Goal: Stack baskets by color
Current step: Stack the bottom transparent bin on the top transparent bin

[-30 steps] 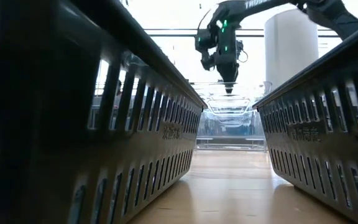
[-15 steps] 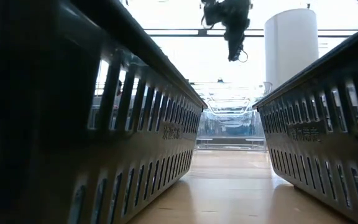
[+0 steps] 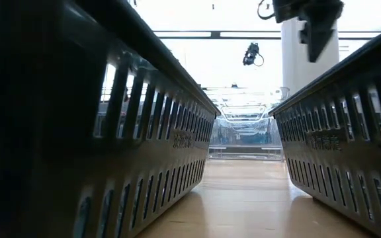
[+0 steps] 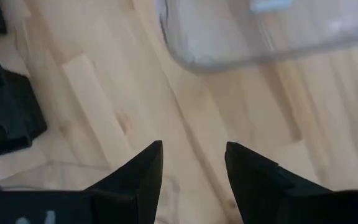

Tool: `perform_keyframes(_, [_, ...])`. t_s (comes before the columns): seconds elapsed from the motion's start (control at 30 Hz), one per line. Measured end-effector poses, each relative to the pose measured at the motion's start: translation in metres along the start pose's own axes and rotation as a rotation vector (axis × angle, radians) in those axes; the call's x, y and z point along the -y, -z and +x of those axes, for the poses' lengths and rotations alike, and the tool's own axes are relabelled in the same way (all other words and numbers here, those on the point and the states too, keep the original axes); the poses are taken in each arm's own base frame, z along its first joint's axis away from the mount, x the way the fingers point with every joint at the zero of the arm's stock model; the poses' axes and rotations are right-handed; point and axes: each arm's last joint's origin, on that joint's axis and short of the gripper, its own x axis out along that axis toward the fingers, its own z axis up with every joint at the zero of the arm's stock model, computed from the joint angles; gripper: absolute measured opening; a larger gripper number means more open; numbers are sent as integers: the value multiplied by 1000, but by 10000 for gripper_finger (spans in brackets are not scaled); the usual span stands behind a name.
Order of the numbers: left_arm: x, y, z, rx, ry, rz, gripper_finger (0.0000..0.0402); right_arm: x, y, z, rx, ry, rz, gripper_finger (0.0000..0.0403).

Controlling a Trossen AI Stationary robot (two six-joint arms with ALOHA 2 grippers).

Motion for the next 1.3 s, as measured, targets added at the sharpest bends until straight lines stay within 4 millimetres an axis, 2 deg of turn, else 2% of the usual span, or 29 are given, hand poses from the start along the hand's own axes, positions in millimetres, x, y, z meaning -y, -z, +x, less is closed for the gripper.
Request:
perform_keyframes(0.27, [0, 0, 0, -1, 1, 0, 117, -5, 45, 15, -72, 12, 38, 179])
perform_keyframes(0.47, [0, 0, 0, 0, 0, 0, 117, -9, 68, 23, -178, -10, 65, 185])
perform_keyframes(0.67, [0, 0, 0, 0, 1, 0, 117, -14, 83, 29, -235, 34, 79, 213])
perform_keyframes(0.87, [0, 0, 0, 0, 0, 0, 117, -16, 100, 43, -305, 84, 100, 238])
perform_keyframes(1.03, [0, 0, 0, 0, 0, 0, 117, -14, 112, 54, -354, 124, 113, 233])
perform_keyframes(1.3, [0, 0, 0, 0, 0, 0, 117, -13, 119, 68, -357, 136, 132, 205])
